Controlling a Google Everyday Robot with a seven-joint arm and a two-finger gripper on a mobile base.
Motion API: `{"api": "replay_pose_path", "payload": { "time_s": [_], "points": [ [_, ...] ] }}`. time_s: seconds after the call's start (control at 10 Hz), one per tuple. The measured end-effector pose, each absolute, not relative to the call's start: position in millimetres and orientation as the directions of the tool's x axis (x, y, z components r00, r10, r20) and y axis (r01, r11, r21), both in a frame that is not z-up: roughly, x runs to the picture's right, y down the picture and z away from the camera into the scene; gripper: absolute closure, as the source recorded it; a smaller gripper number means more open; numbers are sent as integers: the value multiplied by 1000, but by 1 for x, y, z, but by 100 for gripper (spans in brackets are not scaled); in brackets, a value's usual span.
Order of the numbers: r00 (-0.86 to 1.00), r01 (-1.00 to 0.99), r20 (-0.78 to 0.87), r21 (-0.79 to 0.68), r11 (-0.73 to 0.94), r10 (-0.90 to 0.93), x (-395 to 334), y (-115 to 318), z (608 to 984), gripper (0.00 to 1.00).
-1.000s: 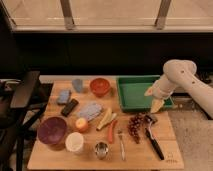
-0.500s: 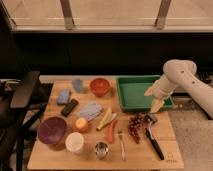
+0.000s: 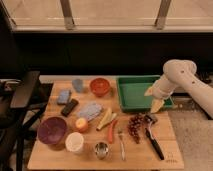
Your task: Wipe red bowl with brush
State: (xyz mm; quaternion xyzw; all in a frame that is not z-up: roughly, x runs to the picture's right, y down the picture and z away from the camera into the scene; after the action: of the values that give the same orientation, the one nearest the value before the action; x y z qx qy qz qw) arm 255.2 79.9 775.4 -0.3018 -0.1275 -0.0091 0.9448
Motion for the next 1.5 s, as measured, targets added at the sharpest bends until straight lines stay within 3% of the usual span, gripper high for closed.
{"api": "replay_pose_path", "payload": {
  "time_s": [0.5, 0.9, 1.1, 1.5],
  "points": [
    [942, -222, 64, -620, 753, 331, 270, 122, 779, 34],
    [924, -335, -38, -561, 757, 380, 288, 148, 767, 34],
    [918, -363, -59, -521, 773, 391, 297, 146, 749, 34],
    [919, -361, -58, -520, 774, 390, 297, 146, 749, 34]
  ]
}}
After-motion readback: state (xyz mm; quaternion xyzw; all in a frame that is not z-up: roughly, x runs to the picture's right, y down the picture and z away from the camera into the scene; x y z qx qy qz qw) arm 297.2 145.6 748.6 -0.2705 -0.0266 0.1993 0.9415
